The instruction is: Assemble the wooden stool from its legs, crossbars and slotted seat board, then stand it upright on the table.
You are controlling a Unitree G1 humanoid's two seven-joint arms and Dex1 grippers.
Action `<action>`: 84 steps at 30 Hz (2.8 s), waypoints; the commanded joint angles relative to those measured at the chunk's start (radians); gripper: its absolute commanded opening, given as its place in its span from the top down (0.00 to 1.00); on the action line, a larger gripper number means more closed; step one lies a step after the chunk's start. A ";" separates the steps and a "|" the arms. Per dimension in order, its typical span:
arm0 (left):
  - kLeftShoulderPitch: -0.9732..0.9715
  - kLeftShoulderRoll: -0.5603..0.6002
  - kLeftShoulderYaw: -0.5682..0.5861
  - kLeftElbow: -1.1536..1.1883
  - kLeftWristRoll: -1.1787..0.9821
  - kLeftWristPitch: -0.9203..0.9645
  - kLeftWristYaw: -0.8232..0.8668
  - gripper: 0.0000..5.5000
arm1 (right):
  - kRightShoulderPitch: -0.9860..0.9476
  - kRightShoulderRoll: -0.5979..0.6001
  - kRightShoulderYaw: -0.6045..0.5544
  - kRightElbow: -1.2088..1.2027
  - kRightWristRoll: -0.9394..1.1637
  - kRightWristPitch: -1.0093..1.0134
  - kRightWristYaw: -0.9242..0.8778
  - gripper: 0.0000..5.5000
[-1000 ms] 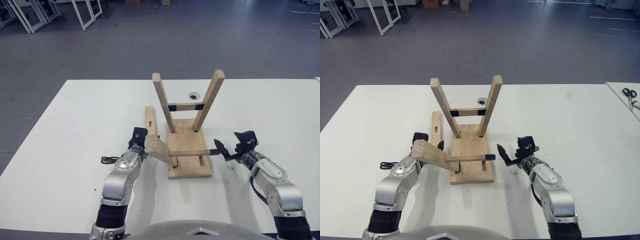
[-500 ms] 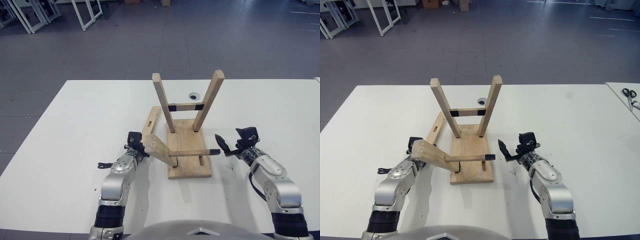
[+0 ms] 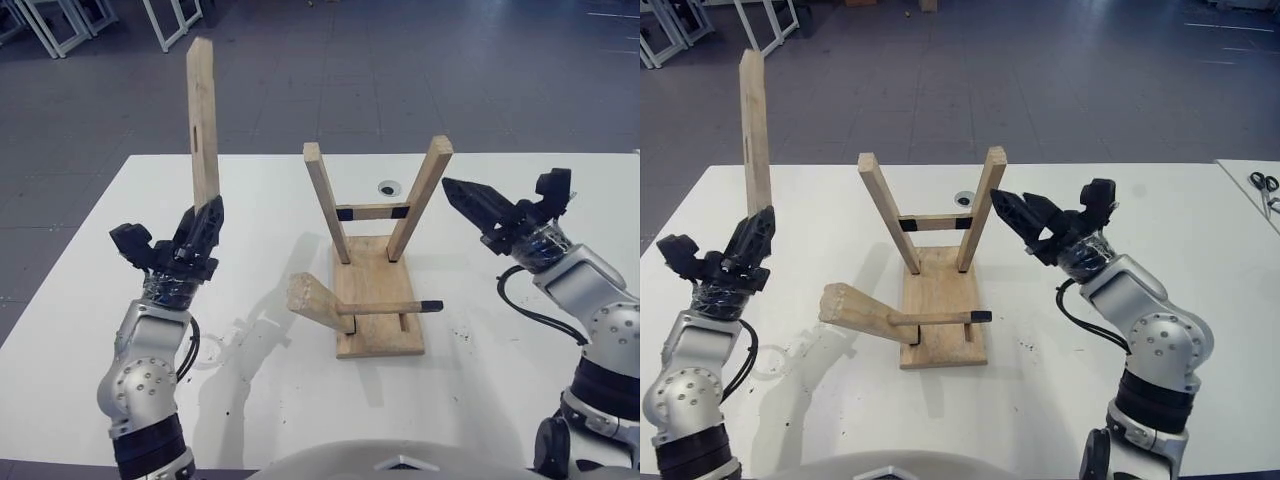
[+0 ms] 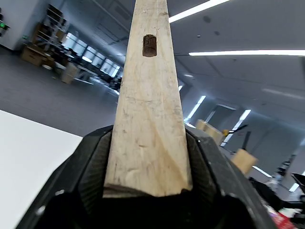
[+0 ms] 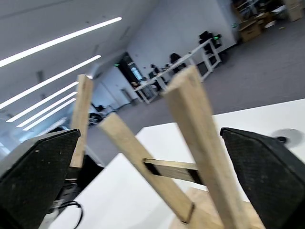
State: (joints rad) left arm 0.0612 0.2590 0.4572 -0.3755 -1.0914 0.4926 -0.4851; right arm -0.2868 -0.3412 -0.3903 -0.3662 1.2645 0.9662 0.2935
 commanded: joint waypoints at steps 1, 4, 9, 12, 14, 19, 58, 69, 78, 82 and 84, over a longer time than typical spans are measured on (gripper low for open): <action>-0.125 0.231 -0.037 -0.074 -0.389 0.270 -0.201 0.63 | -0.202 -0.079 0.101 0.057 0.508 0.082 -0.108 0.00; -0.212 0.324 -0.069 -0.019 -0.468 0.368 -0.277 0.63 | -0.271 -0.082 0.197 0.102 0.566 0.091 -0.142 0.00; -0.305 0.352 -0.165 0.030 -0.437 0.420 -0.329 0.63 | -0.324 -0.099 0.271 0.147 0.588 0.081 -0.151 0.00; -0.318 0.348 -0.207 0.038 -0.386 0.418 -0.352 0.63 | -0.358 -0.107 0.287 0.158 0.605 0.073 -0.145 0.00; -0.327 0.347 -0.231 0.050 -0.343 0.413 -0.369 0.63 | -0.383 -0.109 0.296 0.160 0.620 0.070 -0.135 0.00; -0.337 0.343 -0.256 0.068 -0.279 0.406 -0.397 0.63 | -0.414 -0.105 0.310 0.169 0.651 0.050 -0.144 0.05; -0.089 0.311 -0.129 0.054 -0.052 0.278 -0.315 0.11 | -0.080 -0.498 0.208 0.228 -0.101 -0.174 0.671 0.63; 0.000 0.269 -0.188 0.024 0.055 0.203 -0.321 0.11 | 0.023 -0.408 0.302 0.407 -0.510 -0.729 1.255 0.63; -0.009 0.276 -0.198 0.031 0.067 0.203 -0.327 0.11 | 0.082 -0.321 0.354 0.392 -0.603 -0.839 1.271 0.63; -0.010 0.274 -0.203 0.025 0.072 0.201 -0.325 0.11 | 0.093 -0.316 0.369 0.400 -0.638 -0.883 1.288 0.63; -0.009 0.274 -0.207 0.021 0.078 0.200 -0.324 0.11 | 0.096 -0.322 0.371 0.411 -0.652 -0.905 1.297 0.63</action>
State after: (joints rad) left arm 0.0567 0.5273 0.2594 -0.3433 -1.0318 0.6979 -0.8090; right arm -0.2013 -0.6553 -0.0228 0.0400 0.6402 0.0837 1.5751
